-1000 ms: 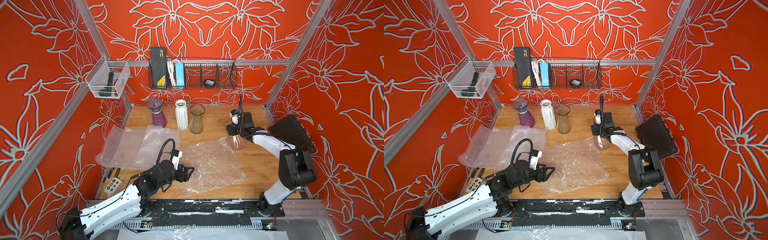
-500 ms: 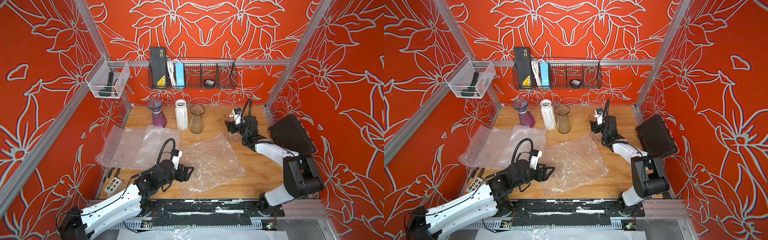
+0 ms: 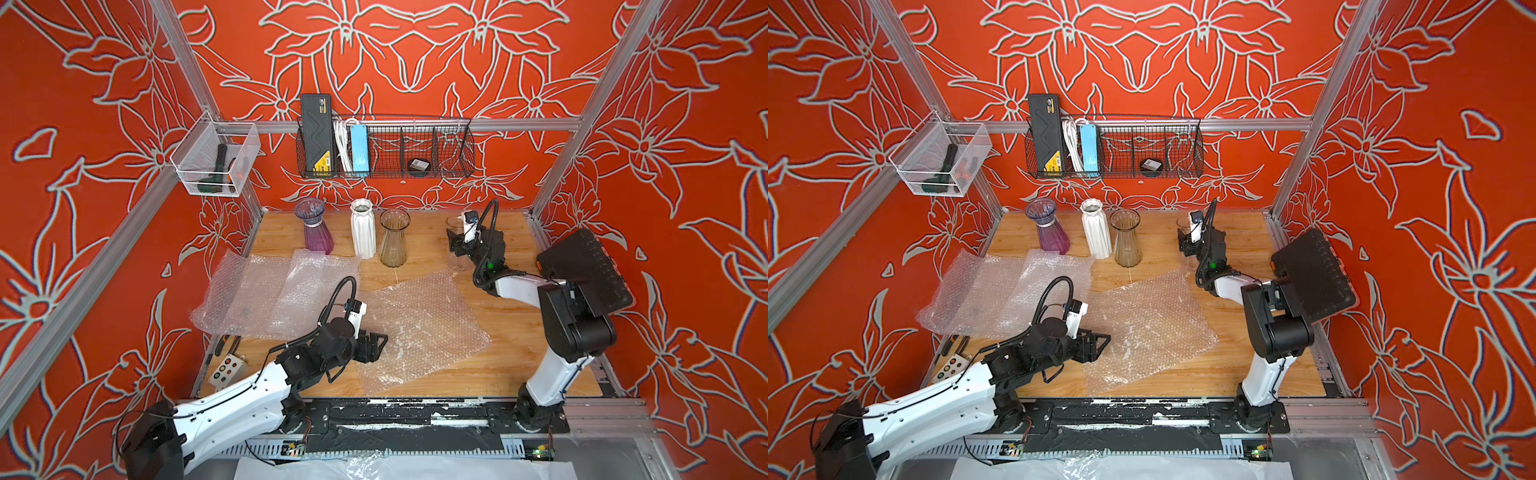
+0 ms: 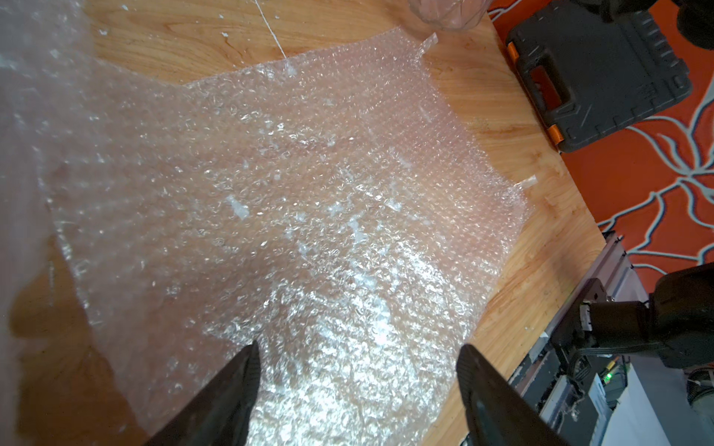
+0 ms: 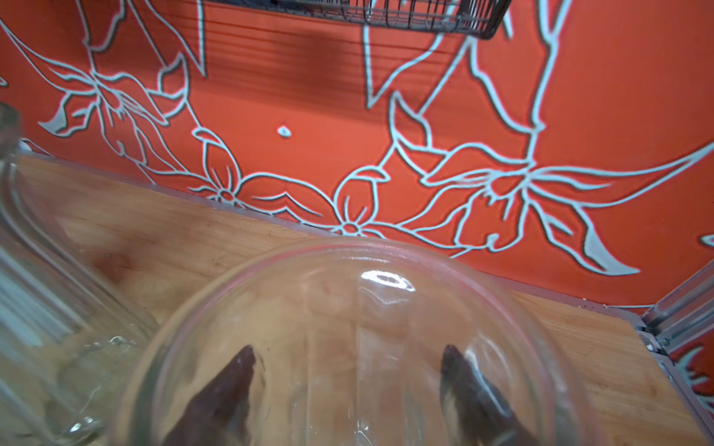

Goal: Unwrap the vase from the bubble wrap
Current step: Pick up the vase from the center of the board, then place the vase at the center of the board.

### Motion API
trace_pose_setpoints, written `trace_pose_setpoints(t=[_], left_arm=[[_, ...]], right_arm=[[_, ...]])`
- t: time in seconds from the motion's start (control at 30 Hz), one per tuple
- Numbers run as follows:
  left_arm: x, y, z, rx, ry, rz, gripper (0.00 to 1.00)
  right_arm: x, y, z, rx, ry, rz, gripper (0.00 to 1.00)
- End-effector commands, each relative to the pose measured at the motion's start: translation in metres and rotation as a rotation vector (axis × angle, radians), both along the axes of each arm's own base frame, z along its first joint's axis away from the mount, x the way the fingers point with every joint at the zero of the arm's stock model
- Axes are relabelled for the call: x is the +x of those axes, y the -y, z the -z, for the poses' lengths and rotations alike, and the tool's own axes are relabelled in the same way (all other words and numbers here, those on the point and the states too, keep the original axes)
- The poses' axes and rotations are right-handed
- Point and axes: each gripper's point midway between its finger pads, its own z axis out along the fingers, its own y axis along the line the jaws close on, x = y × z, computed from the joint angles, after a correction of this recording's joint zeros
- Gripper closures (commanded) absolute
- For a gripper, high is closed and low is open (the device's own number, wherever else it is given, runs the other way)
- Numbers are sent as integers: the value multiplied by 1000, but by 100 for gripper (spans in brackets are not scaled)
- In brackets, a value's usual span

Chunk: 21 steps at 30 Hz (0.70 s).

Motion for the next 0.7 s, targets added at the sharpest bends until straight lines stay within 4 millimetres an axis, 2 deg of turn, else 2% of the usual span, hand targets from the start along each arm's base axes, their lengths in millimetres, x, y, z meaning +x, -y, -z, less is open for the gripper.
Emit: trace_pose_setpoints(t=[0.0,0.2,0.47,0.67], left_arm=[[10,0,-10,-6,44,-23,22],[12,1,-5,4,41,-18,22],[14,1,-6,-5,43,-26,23],[19,-4,-2,-20,31,-50,23]], right_arm=[[13,0,-80,50,289,25,100],[32,4,-77,45,323,74,100],[61,-3,-70,86,360,75,100],[65,0,-55,96,353,97,100]])
